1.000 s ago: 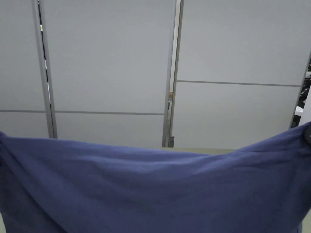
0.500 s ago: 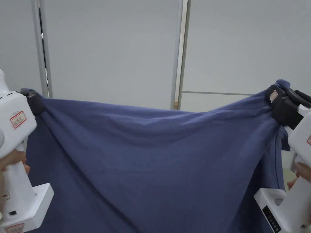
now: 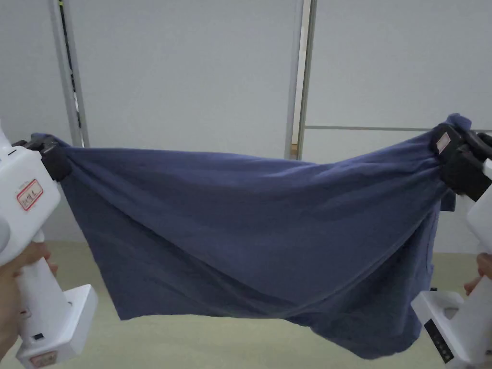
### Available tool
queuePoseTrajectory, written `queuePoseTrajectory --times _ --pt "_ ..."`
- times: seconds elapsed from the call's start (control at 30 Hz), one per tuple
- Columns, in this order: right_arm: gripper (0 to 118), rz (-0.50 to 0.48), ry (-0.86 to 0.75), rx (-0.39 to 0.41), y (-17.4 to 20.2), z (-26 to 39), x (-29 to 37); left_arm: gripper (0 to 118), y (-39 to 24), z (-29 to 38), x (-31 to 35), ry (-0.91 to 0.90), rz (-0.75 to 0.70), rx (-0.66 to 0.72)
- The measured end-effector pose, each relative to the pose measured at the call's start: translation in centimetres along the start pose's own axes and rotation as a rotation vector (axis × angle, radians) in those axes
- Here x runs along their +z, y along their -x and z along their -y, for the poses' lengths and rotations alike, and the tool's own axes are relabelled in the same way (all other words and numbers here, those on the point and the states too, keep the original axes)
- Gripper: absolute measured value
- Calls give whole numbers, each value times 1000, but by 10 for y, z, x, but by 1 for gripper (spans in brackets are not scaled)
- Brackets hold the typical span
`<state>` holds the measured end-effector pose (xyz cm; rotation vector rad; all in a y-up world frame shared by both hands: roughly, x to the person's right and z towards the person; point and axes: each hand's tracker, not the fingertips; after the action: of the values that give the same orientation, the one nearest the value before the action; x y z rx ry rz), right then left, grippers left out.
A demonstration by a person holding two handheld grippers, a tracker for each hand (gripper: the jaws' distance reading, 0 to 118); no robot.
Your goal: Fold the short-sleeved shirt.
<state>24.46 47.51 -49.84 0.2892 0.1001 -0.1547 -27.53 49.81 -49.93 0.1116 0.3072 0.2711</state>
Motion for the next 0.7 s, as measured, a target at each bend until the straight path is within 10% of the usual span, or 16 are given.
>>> queuePoseTrajectory --times 0.7 --pt "4 152 774 -163 -17 179 303 4 126 250 214 713 -58 -182"
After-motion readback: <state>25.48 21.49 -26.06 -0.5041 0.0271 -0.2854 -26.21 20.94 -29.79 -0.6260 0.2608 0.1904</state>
